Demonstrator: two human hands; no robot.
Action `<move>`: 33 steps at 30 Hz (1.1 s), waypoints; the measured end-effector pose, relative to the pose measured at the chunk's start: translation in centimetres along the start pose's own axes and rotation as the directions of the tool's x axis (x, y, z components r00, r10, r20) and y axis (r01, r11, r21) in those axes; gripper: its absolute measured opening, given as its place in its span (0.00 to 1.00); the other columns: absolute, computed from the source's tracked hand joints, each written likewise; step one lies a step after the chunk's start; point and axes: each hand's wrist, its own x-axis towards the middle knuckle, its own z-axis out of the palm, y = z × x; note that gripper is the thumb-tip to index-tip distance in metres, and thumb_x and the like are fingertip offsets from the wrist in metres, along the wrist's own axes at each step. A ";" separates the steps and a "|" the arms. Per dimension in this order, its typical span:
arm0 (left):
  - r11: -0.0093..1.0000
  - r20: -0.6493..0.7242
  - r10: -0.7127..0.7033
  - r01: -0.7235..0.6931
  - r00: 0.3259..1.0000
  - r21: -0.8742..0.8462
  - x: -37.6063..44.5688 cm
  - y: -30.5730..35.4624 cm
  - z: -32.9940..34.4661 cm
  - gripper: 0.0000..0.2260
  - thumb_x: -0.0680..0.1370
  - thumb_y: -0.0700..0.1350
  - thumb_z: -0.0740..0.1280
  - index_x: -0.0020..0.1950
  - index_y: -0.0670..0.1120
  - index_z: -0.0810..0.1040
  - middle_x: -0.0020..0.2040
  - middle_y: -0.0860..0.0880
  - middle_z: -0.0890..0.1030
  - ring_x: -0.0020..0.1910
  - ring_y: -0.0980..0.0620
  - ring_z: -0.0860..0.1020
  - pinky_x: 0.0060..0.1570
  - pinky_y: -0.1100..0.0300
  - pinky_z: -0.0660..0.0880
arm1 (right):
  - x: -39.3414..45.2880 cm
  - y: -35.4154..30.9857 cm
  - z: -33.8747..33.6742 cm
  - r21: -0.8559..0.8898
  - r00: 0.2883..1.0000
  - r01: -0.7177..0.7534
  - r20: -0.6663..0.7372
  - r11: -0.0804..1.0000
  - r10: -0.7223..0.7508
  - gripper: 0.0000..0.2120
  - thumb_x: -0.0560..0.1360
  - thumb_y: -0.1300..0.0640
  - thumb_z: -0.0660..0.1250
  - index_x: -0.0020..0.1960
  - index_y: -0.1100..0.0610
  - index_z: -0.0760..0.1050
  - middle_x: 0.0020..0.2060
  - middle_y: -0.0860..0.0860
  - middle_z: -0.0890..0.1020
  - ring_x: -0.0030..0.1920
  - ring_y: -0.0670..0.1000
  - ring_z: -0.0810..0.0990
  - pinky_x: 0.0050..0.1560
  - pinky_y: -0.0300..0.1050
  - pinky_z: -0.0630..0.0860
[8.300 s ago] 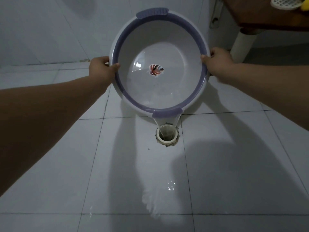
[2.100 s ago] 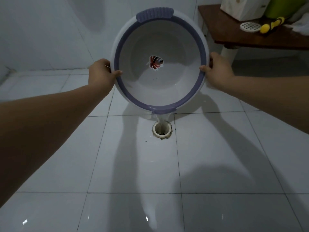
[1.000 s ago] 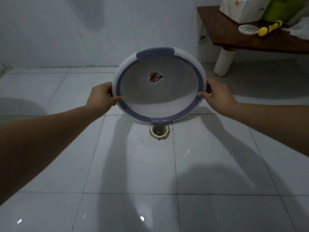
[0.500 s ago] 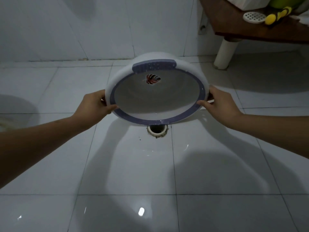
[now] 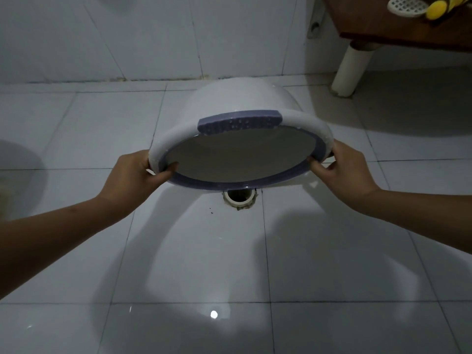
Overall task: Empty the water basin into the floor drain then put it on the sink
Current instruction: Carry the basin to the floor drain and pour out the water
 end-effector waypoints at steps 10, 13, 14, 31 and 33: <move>0.996 0.003 0.089 -0.089 0.996 0.012 -0.9 -0.7 0.6 0.22 0.74 0.40 0.75 0.38 0.64 0.68 0.31 0.65 0.71 0.28 0.63 0.72 0.30 0.82 0.64 | -1.0 0.5 0.5 0.028 0.999 0.036 -0.024 0.999 -0.036 0.09 0.74 0.55 0.70 0.46 0.46 0.71 0.33 0.38 0.74 0.35 0.32 0.76 0.33 0.23 0.66; 0.996 0.026 0.088 -0.088 0.996 -0.006 -0.9 -0.8 0.5 0.25 0.73 0.39 0.76 0.39 0.69 0.71 0.31 0.65 0.72 0.28 0.64 0.75 0.32 0.83 0.63 | -0.9 0.9 0.7 0.022 0.999 0.036 0.002 0.999 -0.036 0.04 0.73 0.55 0.70 0.46 0.52 0.74 0.34 0.41 0.76 0.35 0.33 0.76 0.34 0.25 0.67; 0.996 0.036 0.093 -0.093 0.995 -0.012 -0.9 -0.7 0.5 0.27 0.73 0.38 0.76 0.42 0.72 0.71 0.32 0.65 0.72 0.28 0.65 0.74 0.32 0.83 0.63 | -0.9 0.9 0.7 0.027 0.999 0.038 0.008 0.999 -0.038 0.04 0.73 0.55 0.69 0.47 0.53 0.75 0.34 0.42 0.76 0.36 0.33 0.76 0.34 0.25 0.67; 0.995 0.050 0.103 -0.103 0.993 0.001 0.1 -1.6 0.5 0.26 0.69 0.35 0.78 0.38 0.66 0.72 0.34 0.64 0.74 0.30 0.63 0.73 0.32 0.82 0.65 | -0.7 0.9 0.5 0.044 0.997 -0.008 0.075 0.999 0.005 0.06 0.74 0.53 0.67 0.51 0.52 0.76 0.40 0.46 0.80 0.34 0.37 0.76 0.35 0.35 0.70; 0.997 0.036 0.081 -0.082 0.996 0.016 0.3 -1.4 0.7 0.24 0.70 0.36 0.77 0.37 0.63 0.71 0.34 0.64 0.74 0.32 0.63 0.74 0.31 0.82 0.65 | -0.6 0.7 0.4 0.049 0.996 -0.029 0.082 0.998 0.025 0.05 0.74 0.53 0.67 0.49 0.47 0.75 0.38 0.42 0.78 0.34 0.35 0.76 0.34 0.29 0.67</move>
